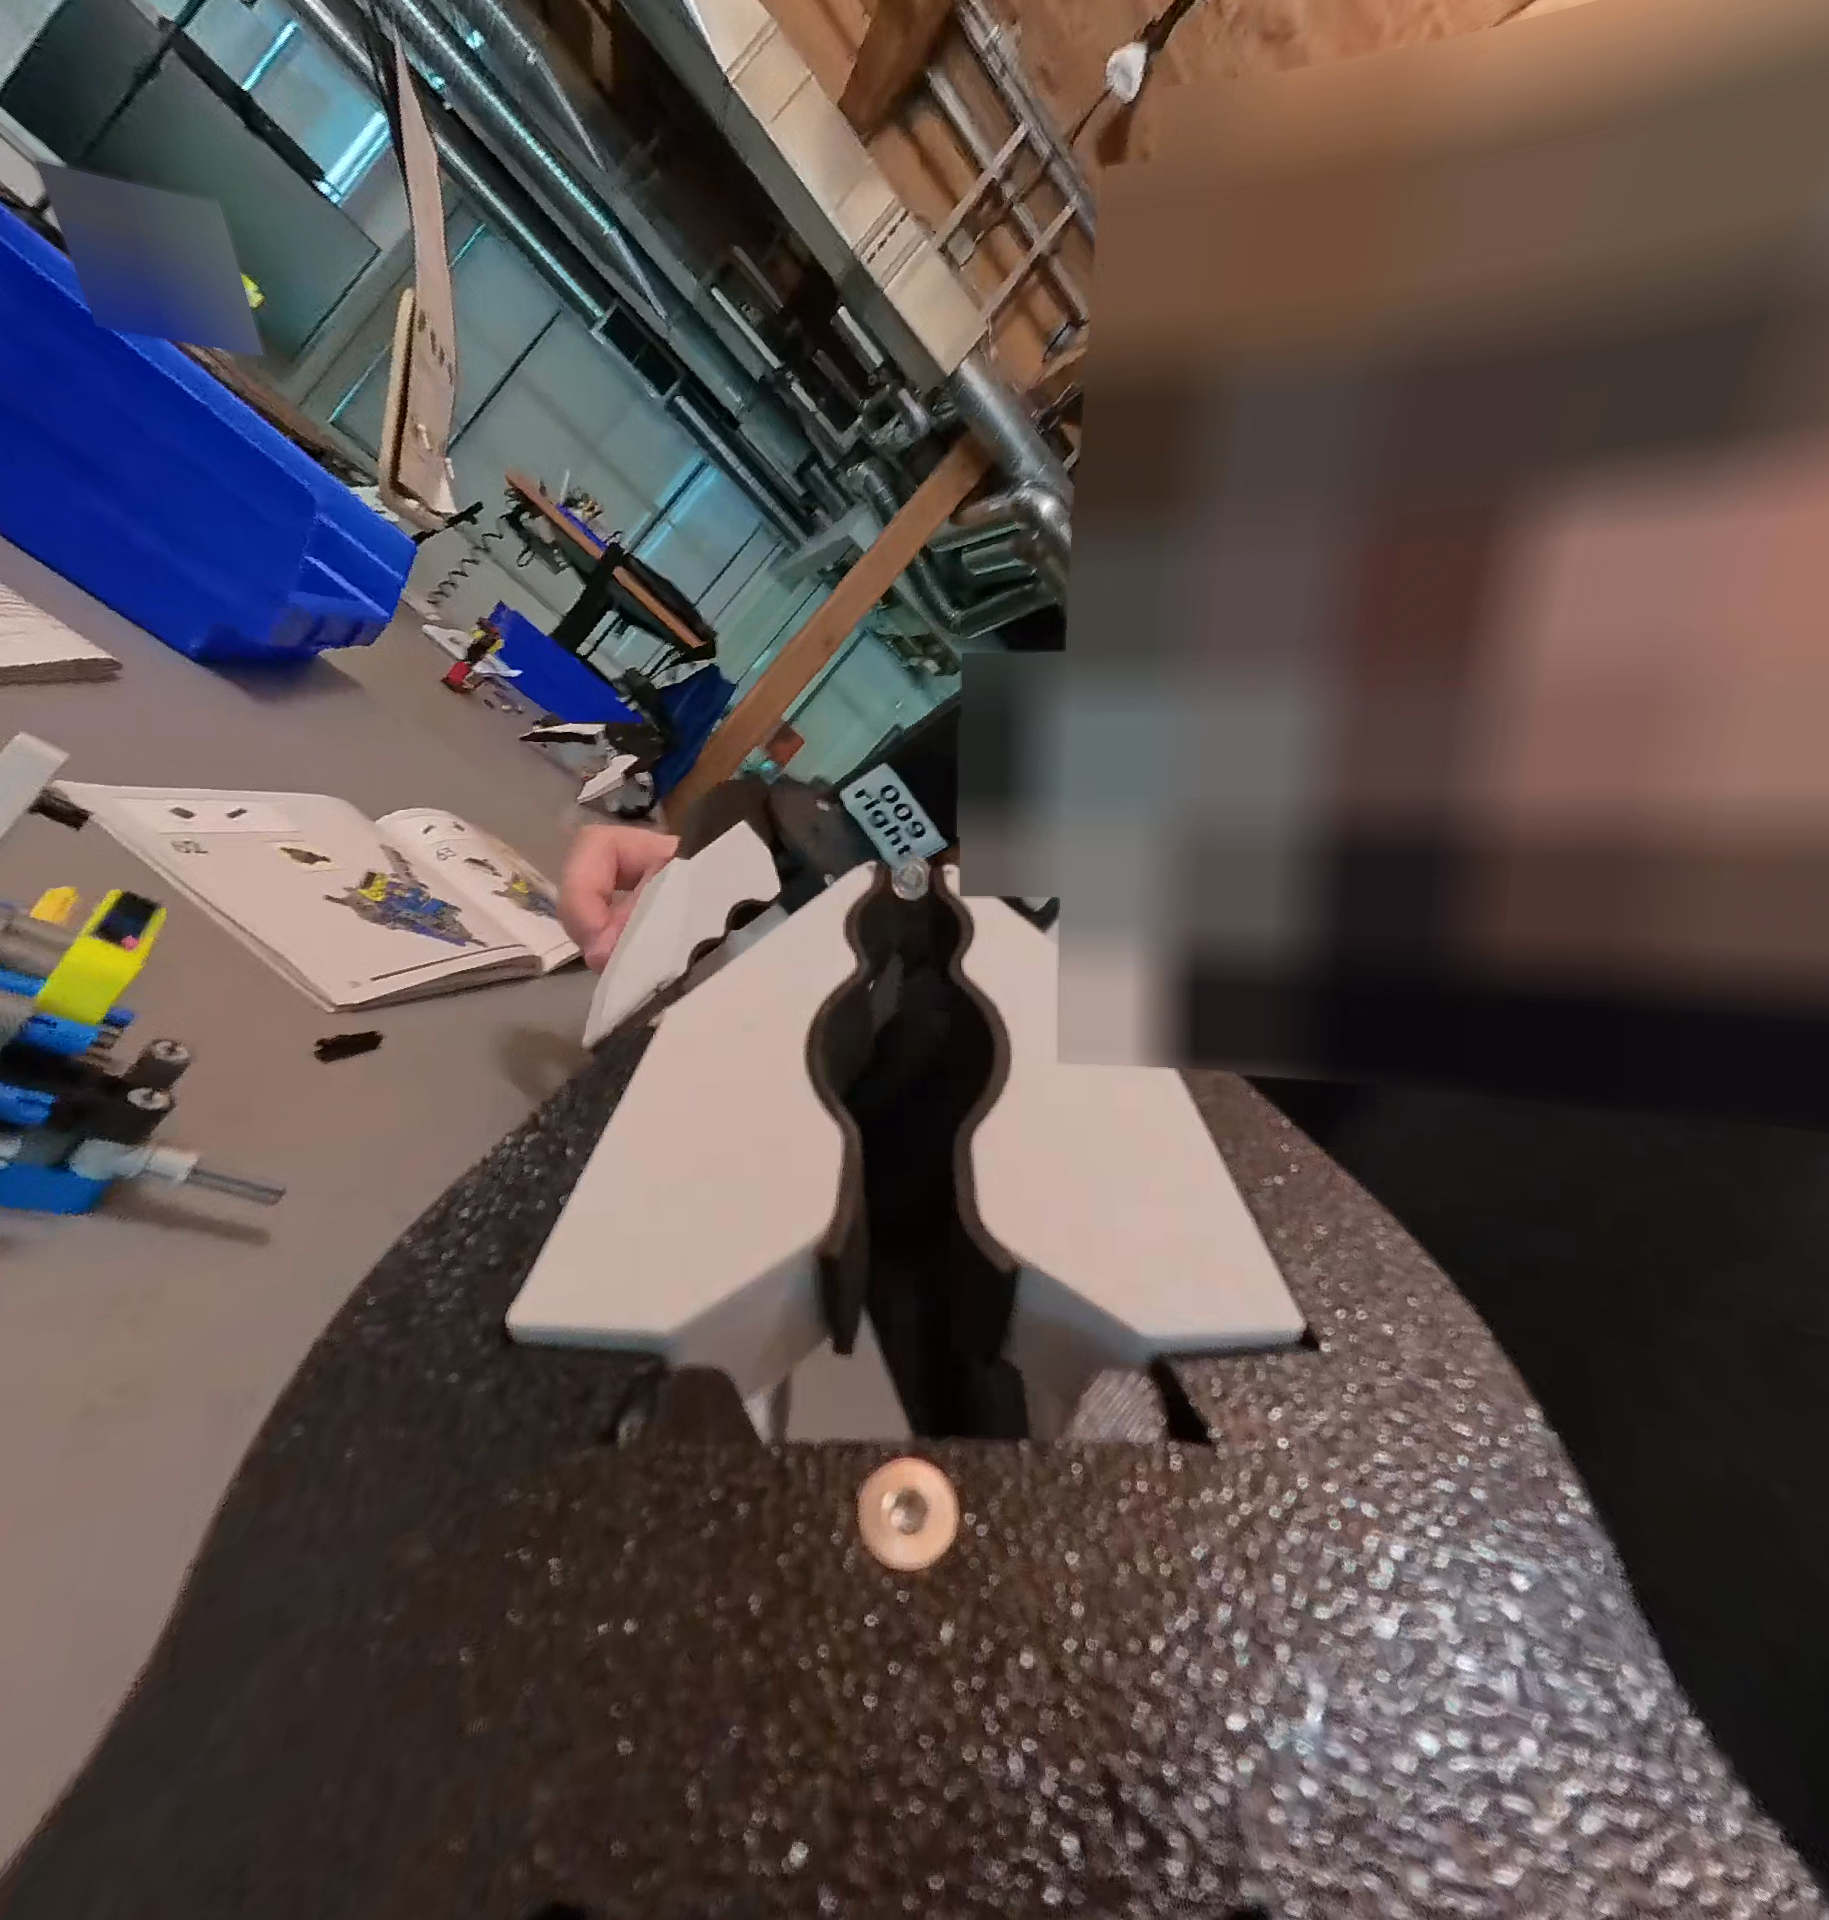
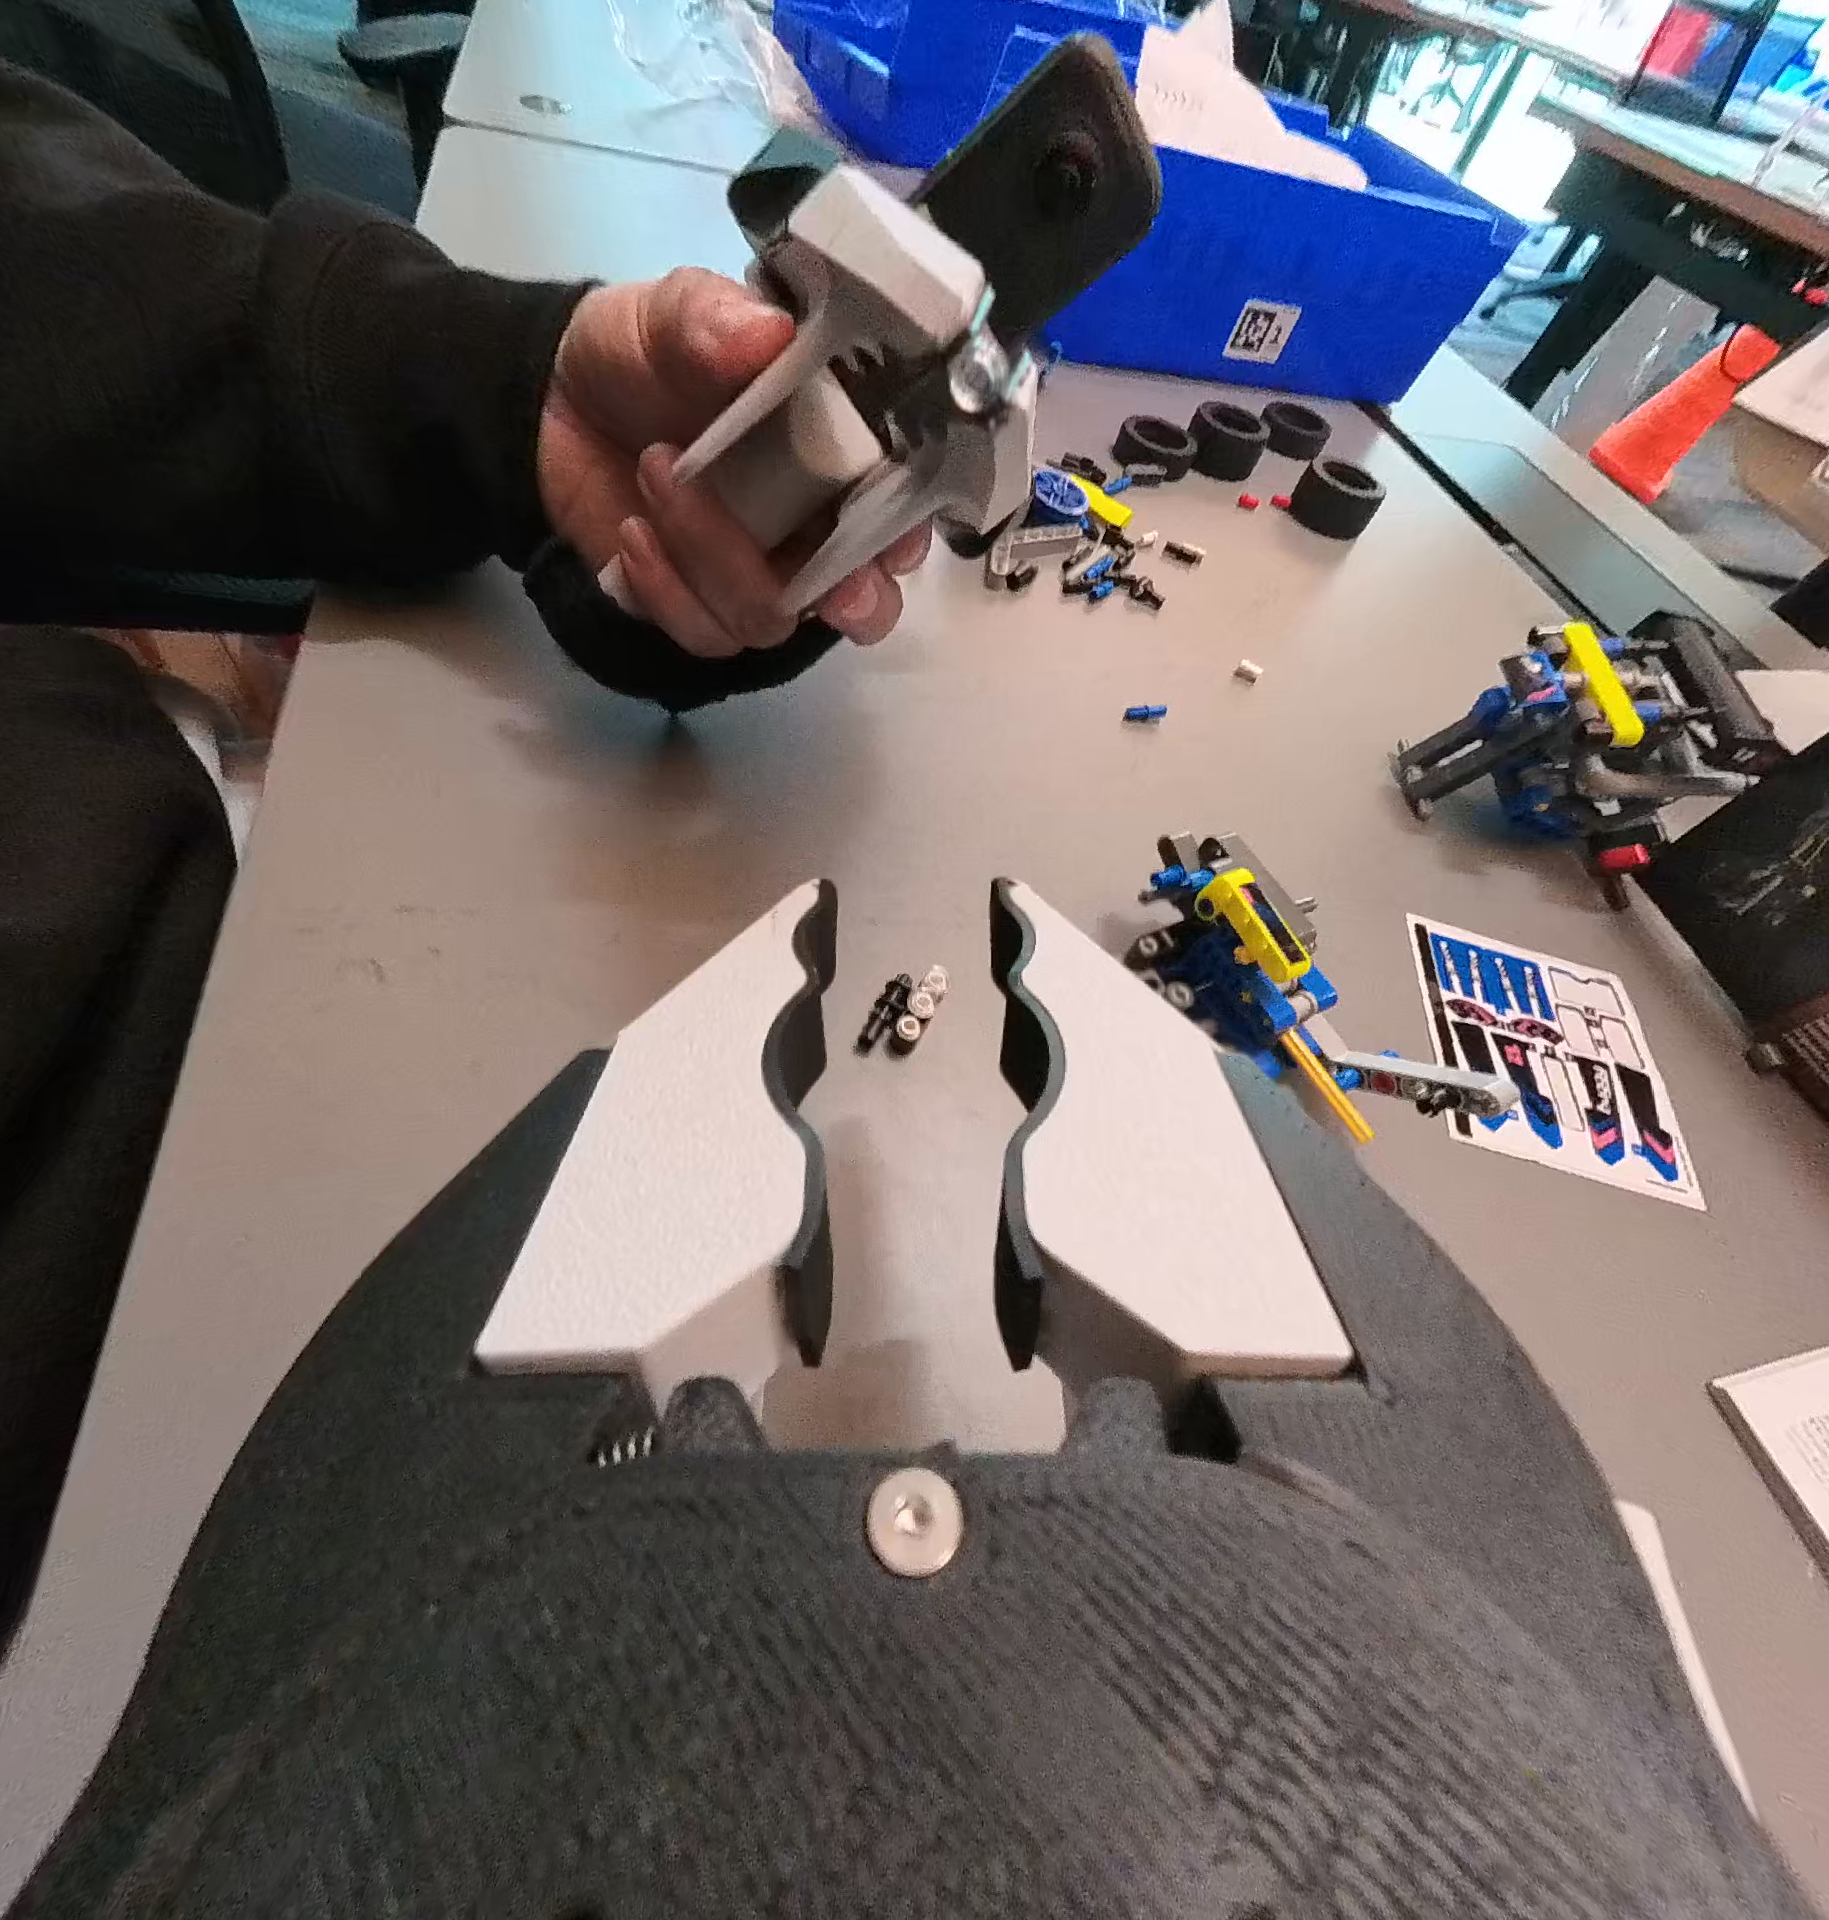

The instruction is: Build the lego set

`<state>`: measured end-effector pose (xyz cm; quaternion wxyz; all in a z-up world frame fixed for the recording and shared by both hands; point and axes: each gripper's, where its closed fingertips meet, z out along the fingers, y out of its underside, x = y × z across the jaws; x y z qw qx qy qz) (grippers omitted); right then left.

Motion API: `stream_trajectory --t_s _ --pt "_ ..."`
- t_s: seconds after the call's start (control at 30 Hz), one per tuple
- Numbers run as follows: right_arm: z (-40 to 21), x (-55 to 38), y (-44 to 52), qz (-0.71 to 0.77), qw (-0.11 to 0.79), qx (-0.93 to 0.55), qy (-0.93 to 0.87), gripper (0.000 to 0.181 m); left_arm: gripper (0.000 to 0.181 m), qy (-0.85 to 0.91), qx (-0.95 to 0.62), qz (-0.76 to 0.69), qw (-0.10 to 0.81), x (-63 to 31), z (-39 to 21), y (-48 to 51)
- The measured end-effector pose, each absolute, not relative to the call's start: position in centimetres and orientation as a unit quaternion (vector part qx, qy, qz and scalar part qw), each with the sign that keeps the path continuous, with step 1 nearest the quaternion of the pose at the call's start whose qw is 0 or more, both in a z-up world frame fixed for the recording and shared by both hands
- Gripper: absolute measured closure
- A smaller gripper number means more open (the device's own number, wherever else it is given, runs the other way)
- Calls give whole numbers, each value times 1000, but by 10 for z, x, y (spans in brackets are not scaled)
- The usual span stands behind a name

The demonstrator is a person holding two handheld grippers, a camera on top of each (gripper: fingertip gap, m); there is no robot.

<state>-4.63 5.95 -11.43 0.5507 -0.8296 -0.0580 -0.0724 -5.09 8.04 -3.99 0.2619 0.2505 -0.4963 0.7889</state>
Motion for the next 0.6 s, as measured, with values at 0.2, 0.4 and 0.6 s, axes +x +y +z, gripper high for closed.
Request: stream_trajectory --t_s 0.2,0.4,0.6 --pt "-147 -30 46 -64 490 -869 -20 150 177 -779 193 596 -36 -41 -106 68" --pt "-165 -33 55 -65 454 -888 -9 150 177 -892 105 417 -139 -34 -154 61" --pt "-170 -34 54 -68 446 -892 -19 152 178 -914 79 374 -136 -32 -171 57"
